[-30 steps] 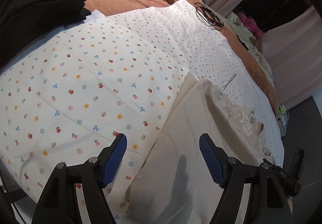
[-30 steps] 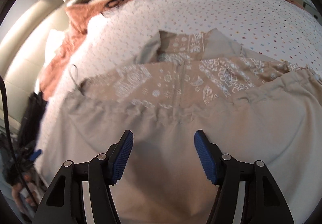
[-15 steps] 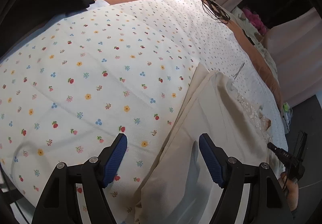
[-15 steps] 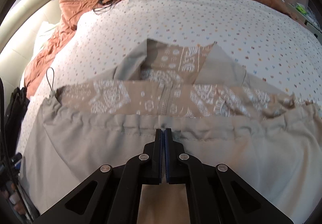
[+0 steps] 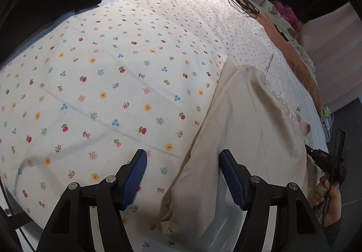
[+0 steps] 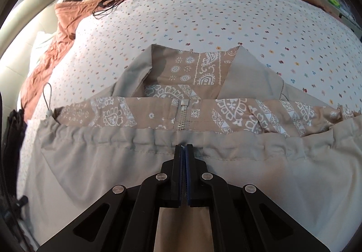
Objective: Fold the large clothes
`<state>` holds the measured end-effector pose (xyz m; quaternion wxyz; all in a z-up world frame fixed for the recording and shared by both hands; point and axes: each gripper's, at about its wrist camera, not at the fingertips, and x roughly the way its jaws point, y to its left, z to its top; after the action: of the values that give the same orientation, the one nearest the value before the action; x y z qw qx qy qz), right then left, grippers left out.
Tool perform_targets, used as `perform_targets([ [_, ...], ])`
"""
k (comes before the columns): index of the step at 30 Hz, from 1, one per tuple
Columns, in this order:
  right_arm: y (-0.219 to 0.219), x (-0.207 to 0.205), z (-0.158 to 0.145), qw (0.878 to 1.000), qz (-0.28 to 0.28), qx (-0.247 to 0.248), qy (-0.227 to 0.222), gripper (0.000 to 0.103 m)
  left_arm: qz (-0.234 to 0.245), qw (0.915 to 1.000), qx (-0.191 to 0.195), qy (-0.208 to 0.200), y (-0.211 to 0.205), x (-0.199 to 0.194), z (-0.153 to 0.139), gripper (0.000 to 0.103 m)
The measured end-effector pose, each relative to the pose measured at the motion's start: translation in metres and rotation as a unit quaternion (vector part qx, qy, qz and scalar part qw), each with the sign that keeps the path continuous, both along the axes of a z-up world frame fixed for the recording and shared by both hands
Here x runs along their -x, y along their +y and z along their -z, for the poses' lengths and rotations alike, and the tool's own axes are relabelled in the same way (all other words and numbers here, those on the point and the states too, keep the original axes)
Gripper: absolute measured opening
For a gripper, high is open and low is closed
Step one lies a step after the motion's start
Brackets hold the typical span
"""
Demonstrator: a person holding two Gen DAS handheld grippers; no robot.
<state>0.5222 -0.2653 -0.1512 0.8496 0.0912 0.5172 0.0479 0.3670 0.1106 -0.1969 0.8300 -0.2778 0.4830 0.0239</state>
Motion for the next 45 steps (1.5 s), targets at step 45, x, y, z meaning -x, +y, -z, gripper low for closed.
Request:
perform_targets([
  [45,0.049,0.26,-0.011,0.999,-0.009,-0.03,0.038,0.036,0.038,0.9808,0.188,-0.039,-0.026,0.03,0.03,0.056],
])
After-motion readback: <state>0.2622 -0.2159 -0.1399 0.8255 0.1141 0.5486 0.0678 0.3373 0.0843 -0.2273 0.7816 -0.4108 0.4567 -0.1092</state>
